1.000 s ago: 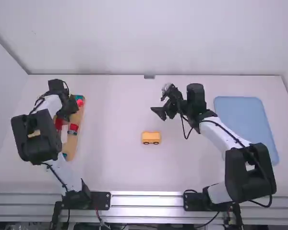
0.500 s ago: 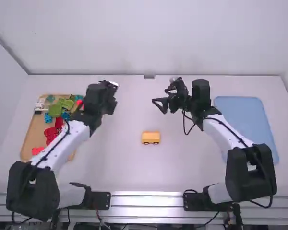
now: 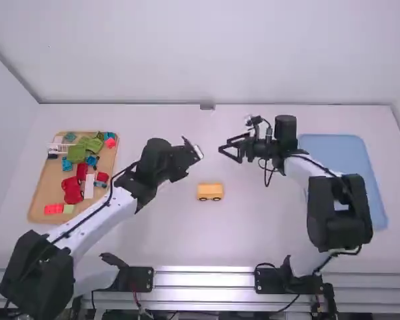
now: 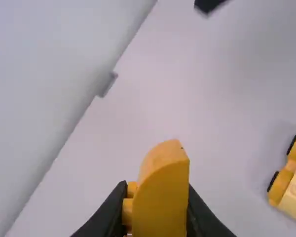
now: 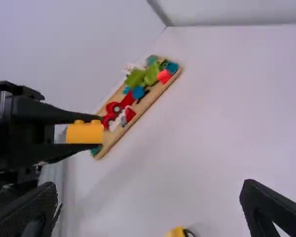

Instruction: Assemble lego blocks to make yellow taxi

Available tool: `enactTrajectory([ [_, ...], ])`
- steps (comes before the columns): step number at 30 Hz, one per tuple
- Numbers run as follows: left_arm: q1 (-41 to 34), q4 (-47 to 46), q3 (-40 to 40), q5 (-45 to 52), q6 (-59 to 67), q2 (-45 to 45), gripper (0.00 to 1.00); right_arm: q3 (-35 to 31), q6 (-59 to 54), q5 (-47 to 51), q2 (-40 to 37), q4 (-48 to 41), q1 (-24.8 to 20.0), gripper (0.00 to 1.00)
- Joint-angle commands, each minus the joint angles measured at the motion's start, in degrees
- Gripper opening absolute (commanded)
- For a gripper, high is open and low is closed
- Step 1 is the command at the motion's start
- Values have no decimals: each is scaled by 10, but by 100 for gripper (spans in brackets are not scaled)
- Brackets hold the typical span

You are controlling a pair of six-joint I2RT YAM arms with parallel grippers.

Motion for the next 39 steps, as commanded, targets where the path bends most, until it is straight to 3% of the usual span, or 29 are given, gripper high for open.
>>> enactTrajectory([
  [1,-4,15,-12,40,21,16,2,16,41,-47,31,21,20,99],
  [8,-9,70,-12,37,1,81,2,16,102,-47,65,108,58,95],
  [20,-20,160,-11,36,-21,148,2,15,99,8,65,83,74,69],
  [33,-19,162,-12,66,-25,148,2,16,85,45,65,72,109,60],
  [39,-20,157,-12,65,-25,148,2,16,85,43,65,71,104,35],
])
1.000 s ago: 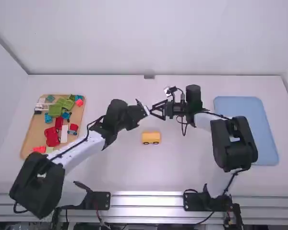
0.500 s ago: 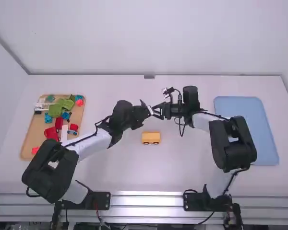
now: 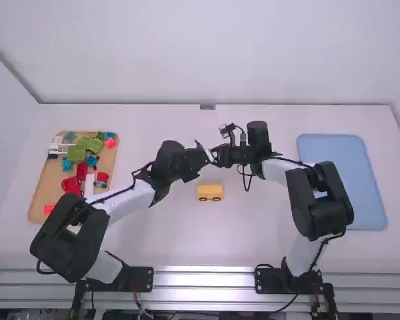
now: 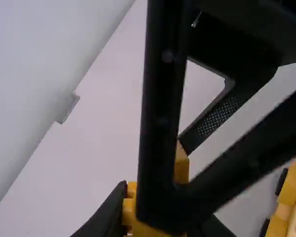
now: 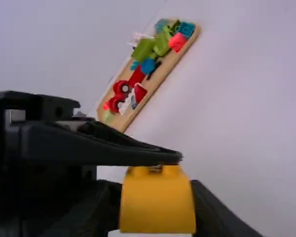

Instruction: Assemble lego blocks to make yellow taxi

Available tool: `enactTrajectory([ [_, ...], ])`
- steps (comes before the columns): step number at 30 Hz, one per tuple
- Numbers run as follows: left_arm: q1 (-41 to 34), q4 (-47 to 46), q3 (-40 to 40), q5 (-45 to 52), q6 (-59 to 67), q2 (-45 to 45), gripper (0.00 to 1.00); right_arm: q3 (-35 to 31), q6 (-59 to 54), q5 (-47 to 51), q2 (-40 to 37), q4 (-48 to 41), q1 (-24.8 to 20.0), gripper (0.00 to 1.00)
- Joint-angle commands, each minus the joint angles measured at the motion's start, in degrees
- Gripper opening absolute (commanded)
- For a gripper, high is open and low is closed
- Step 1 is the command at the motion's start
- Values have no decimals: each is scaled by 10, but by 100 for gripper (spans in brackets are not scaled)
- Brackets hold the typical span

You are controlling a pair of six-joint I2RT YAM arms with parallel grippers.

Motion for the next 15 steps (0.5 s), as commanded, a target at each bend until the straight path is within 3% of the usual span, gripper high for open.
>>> enactTrajectory([
  [1,-5,-4,-2,8,-6,0,2,15,-1,-19,5,4,3,32],
  [7,-7,-4,-2,8,0,0,3,15,-1,-17,5,5,3,21],
  [8,-7,-4,-2,8,0,0,7,15,-1,-14,5,5,3,18],
  [10,-7,-6,-2,8,0,0,31,15,-1,-15,5,11,3,16],
  [11,-8,-7,-2,8,-1,0,59,15,-1,-14,5,16,3,15],
  [13,-6,-8,-2,8,-22,-1,98,15,-3,-15,5,28,2,14],
  [15,-3,-11,1,8,-71,-5,99,15,-14,-15,5,40,-2,14],
])
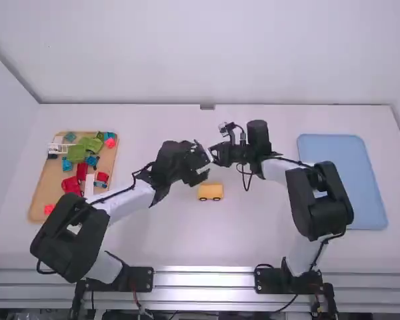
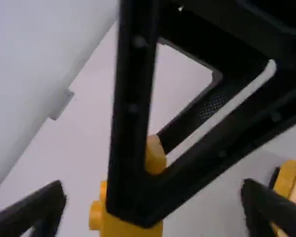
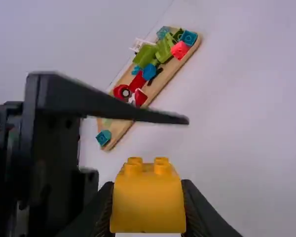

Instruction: Assemble lego blocks to make yellow taxi

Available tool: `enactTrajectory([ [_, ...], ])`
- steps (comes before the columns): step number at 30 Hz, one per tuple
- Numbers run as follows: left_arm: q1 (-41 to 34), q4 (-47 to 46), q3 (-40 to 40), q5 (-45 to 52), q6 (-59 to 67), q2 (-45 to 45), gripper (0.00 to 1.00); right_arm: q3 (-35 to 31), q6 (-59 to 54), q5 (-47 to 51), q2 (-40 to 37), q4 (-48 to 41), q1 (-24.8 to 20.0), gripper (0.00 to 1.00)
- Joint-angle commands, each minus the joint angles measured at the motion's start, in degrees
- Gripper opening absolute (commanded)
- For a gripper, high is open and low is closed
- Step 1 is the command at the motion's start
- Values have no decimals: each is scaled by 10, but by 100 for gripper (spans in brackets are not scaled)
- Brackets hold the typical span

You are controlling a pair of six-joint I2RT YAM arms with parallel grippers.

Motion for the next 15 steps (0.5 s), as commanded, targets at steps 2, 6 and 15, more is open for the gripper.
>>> enactTrajectory([
  [2,8,-29,9,19,-80,-21,99,20,-43,-12,3,1,-10,14],
  [6,47,-100,40,135,-90,-38,99,47,-141,-13,3,-75,-18,16],
  [15,200,-238,115,474,-60,-35,99,177,-440,-15,2,-398,-22,13],
])
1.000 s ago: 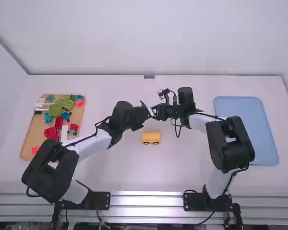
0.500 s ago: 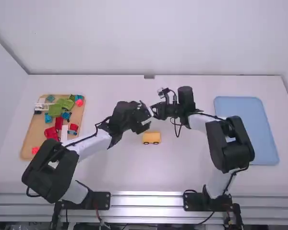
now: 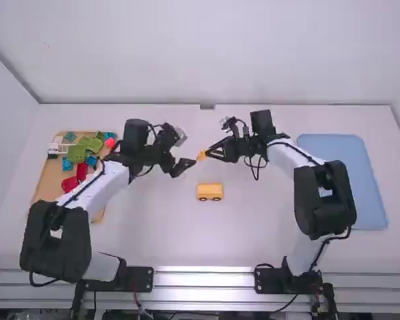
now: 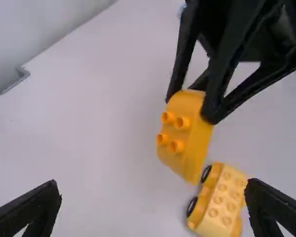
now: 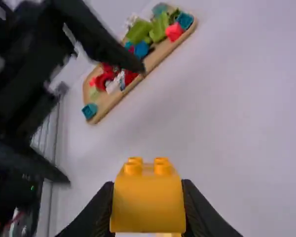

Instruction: Assemble lego blocks to make yellow taxi

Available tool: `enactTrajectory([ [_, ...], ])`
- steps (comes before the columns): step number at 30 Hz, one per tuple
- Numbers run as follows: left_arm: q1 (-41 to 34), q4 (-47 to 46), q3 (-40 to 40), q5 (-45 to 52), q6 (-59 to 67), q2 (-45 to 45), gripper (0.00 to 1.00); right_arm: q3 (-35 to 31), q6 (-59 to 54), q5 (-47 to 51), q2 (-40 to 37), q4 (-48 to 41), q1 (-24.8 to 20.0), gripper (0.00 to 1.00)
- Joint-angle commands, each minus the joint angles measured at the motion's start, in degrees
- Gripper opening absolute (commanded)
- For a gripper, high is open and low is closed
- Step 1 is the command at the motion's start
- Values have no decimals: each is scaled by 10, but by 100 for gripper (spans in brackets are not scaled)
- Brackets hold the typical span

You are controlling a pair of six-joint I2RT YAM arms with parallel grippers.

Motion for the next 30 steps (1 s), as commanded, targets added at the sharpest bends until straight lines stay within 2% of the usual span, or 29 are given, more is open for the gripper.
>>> enactTrajectory([
  [1,40,-32,20,189,37,-2,99,59,-192,-10,2,-78,7,13],
  [3,59,-65,23,243,76,5,99,112,-323,-2,2,-211,17,13],
  [4,59,-65,23,243,76,5,99,112,-323,-2,2,-211,17,13],
  [5,59,-83,23,258,94,8,99,139,-386,12,2,-277,24,13],
  [9,44,-110,23,257,125,17,99,184,-487,50,2,-377,46,13],
  [17,9,-130,23,220,135,25,99,206,-508,83,2,-405,81,12],
  [19,3,-130,23,209,135,25,95,206,-511,83,2,-405,84,11],
  [22,-1,-134,23,192,136,25,78,206,-511,83,2,-402,85,11],
  [27,-1,-136,23,192,136,25,66,206,-511,83,2,-403,85,11],
  [30,-1,-134,23,192,135,25,49,206,-511,83,2,-402,85,11],
])
